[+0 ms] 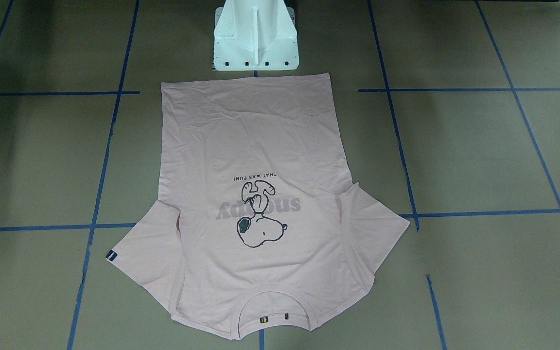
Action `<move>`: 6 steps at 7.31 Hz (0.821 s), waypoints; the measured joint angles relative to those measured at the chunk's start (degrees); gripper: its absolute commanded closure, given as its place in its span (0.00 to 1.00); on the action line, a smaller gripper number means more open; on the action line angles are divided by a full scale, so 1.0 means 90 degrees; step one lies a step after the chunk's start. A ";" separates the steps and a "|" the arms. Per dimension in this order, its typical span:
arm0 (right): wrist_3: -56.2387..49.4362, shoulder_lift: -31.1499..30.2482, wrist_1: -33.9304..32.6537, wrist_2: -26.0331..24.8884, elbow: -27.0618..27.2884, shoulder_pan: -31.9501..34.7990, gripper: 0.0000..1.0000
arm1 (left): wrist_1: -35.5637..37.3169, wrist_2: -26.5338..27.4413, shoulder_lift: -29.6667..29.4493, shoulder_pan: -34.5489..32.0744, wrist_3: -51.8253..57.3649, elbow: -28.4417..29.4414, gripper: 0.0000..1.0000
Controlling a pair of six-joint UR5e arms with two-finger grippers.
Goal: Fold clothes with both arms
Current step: 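Move the right arm in toward the pink T-shirt's sleeve, then grasp the sleeve nearest the right gripper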
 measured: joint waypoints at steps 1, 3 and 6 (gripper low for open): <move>0.0643 0.0580 0.0563 -0.0160 -0.0612 -0.0286 0.00 | -0.0466 0.0008 -0.0137 0.0206 -0.0246 0.0134 0.00; 0.2196 0.1192 0.1312 -0.0336 -0.1106 -0.1016 0.00 | -0.1118 0.0041 -0.0329 0.0471 -0.0539 0.0398 0.00; 0.4290 0.1577 0.1793 -0.1309 -0.1112 -0.2365 0.00 | -0.1321 0.0288 -0.0447 0.0791 -0.1142 0.0680 0.00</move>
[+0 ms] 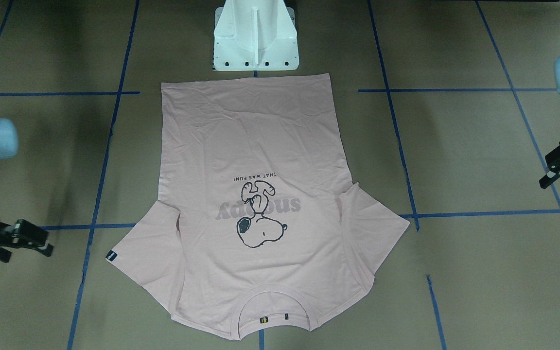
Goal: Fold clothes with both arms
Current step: 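Grasp the sleeve nearest the right gripper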
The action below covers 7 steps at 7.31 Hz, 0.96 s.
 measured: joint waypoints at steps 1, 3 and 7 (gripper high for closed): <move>0.0198 0.0098 0.0013 -0.0471 -0.0012 -0.0378 0.00 | -0.0009 0.0051 -0.0015 0.0068 -0.0085 0.0032 0.00; 0.0278 0.0232 -0.0015 -0.1081 -0.0103 -0.0772 0.00 | -0.0025 0.0118 -0.0035 0.0113 -0.0130 0.0052 0.00; 0.0248 0.0516 -0.0036 -0.1439 -0.0554 -0.0949 0.04 | -0.0184 0.0130 0.0021 0.0110 -0.0143 0.0056 0.00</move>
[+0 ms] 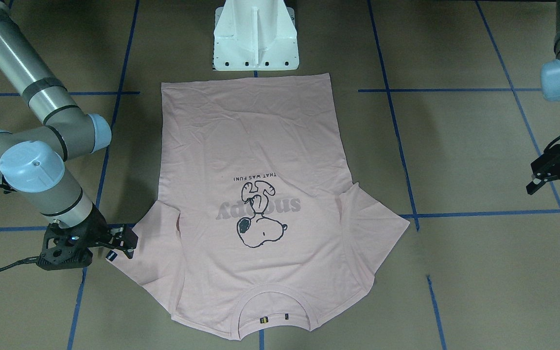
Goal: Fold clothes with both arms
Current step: 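Grasp the sleeve nearest the right gripper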
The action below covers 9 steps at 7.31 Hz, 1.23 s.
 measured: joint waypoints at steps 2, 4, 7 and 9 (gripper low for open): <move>-0.0030 -0.0017 0.0000 -0.0009 -0.0043 -0.0024 0.08 | -0.0006 -0.0007 0.0016 0.0000 -0.0003 -0.0020 0.00; -0.0076 -0.0043 -0.0003 -0.0010 -0.0055 -0.0049 0.32 | -0.0006 -0.0010 0.0027 0.0000 -0.0010 -0.0024 0.00; -0.0226 -0.0056 -0.0002 -0.0004 -0.0054 -0.0085 0.93 | -0.0006 -0.0017 0.0023 -0.0003 -0.0021 -0.0033 0.00; -0.0272 -0.0044 0.0010 0.0012 -0.0037 -0.0084 1.00 | -0.0006 -0.0018 0.0022 -0.0018 -0.0031 -0.0051 0.01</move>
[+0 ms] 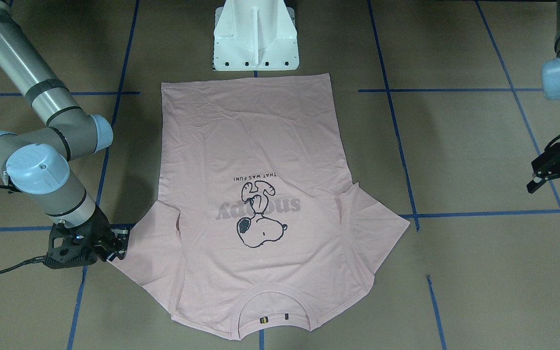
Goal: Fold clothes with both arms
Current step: 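Grasp the sleeve nearest the right gripper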
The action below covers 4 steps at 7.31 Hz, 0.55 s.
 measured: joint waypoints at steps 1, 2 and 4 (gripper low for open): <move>-0.0004 0.0016 0.0003 0.0025 0.0050 0.0016 1.00 | 0.0000 0.0000 0.0000 -0.0006 -0.0001 -0.0003 0.01; 0.0004 0.0037 -0.0002 0.0085 0.0205 0.0031 1.00 | 0.0000 0.0000 0.0000 -0.0008 0.0000 -0.0003 0.01; 0.0172 0.0145 -0.0037 0.0406 0.0744 0.0051 1.00 | 0.0000 -0.0006 0.0005 -0.0011 0.0007 0.0008 0.01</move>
